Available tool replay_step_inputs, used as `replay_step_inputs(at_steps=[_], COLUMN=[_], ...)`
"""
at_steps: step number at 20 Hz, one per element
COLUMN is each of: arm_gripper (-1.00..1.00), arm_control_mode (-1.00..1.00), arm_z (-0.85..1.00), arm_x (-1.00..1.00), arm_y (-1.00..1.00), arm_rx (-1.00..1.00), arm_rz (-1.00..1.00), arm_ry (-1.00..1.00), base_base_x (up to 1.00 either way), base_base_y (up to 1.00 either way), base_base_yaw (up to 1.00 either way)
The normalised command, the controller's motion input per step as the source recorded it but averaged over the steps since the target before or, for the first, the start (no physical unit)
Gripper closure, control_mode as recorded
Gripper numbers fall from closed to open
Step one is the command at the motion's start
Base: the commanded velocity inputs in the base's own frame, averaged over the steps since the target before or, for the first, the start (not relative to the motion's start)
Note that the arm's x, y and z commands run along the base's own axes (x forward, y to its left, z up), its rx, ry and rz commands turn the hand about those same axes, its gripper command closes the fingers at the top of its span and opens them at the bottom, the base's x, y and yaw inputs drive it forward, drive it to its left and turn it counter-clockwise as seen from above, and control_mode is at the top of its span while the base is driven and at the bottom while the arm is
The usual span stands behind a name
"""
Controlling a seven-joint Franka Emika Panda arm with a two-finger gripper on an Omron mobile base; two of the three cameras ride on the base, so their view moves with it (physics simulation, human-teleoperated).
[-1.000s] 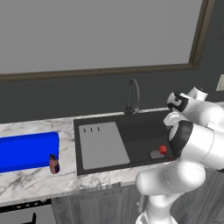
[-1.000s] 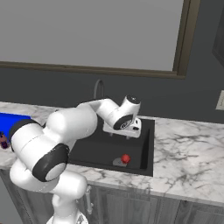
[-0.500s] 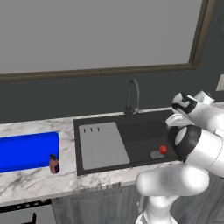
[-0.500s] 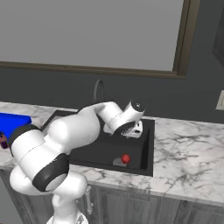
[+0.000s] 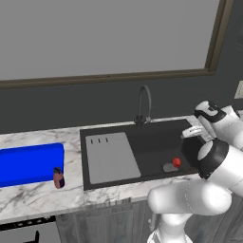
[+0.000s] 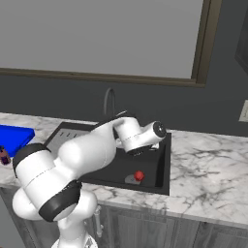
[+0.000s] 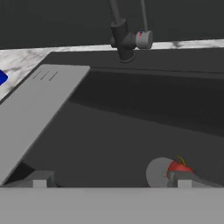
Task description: Pick up all produce items and place them in the sink. Turn on the sink faucet to wash them. Then turn the sink off and put them in the tray.
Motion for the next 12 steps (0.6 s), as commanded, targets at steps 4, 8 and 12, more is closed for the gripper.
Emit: replay_step_inputs(at_steps=[4,8,12], arm_gripper=[-1.0,-1.0,-1.0], arm_control_mode=[-1.0,-1.0,-1.0], arm_z=[0.14,0.12,0.08], arm_x=[0.23,0.26,0.31], arm_y=[0.07,0.01,0.02], arm_rx=[0.08,0.1,0.09], arm_rz=[0.15,0.14,0.1], arm_ry=[-0.1,-0.13,-0.14], base_base_x=[0.0,0.0,0.0], base_base_y=[0.0,0.0,0.0], base_base_yaw=[0.0,0.0,0.0])
